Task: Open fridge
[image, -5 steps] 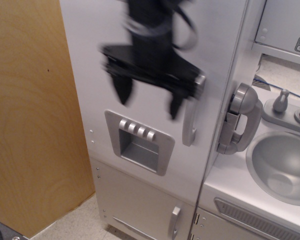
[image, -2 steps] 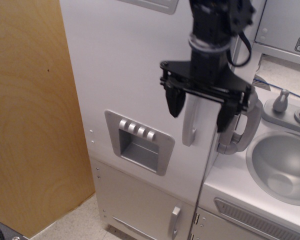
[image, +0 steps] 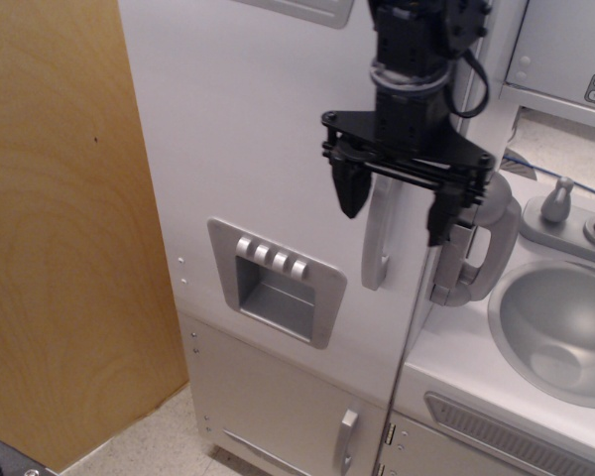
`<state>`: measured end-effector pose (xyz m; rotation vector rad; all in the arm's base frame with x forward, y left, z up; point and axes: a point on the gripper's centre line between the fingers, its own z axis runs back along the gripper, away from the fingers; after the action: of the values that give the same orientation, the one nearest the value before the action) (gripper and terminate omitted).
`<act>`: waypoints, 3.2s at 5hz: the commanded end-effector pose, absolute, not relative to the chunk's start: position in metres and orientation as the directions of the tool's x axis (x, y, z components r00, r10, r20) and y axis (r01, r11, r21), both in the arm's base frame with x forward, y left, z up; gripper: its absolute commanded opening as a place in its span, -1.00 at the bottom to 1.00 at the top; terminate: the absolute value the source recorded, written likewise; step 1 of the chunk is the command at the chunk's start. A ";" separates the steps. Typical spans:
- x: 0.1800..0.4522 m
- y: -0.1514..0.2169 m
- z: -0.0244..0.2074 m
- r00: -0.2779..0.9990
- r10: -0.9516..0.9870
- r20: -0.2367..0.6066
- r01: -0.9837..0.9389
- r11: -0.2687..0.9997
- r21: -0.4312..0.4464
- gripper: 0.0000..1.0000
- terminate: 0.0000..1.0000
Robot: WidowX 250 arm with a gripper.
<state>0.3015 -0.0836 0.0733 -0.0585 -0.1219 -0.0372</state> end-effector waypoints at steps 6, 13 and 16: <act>0.311 -0.068 0.073 0.915 0.027 0.402 -0.042 0.999 0.030 -1.00 -1.00; 0.236 -0.142 0.072 0.994 -0.104 0.032 0.102 0.993 0.053 1.00 -1.00; 0.282 -0.183 0.080 0.995 -0.063 0.075 0.067 0.996 -0.054 1.00 -1.00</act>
<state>0.2760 -0.1809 0.0633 -0.0350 -0.0381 -0.0674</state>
